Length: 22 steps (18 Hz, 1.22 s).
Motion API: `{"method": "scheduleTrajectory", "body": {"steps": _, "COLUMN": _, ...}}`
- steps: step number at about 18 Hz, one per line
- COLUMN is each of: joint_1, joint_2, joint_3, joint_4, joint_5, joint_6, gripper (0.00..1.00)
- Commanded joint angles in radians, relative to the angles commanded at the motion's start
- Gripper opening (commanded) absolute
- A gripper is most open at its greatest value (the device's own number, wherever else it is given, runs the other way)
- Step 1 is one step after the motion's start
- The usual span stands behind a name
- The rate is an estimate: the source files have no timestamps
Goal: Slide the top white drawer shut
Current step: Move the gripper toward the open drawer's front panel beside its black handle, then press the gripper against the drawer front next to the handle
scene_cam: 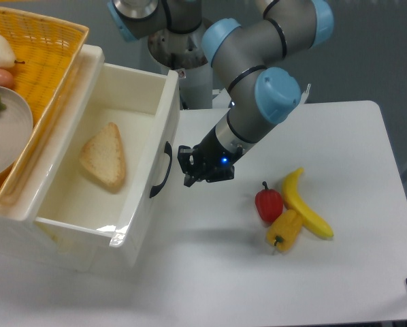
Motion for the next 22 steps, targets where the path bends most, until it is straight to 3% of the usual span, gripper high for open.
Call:
{"method": "scheduleTrajectory", "body": {"steps": 2, "joint_1": 0.0, "joint_2": 0.002, "joint_3": 0.0, "joint_4": -0.024, "joint_5": -0.002, "joint_6": 0.003, "gripper": 0.07}}
{"method": "scheduleTrajectory", "body": {"steps": 22, "joint_1": -0.028, "joint_2": 0.029, "joint_3": 0.0, "joint_4": -0.061, "joint_5": -0.023, "joint_6": 0.003, "gripper": 0.08}}
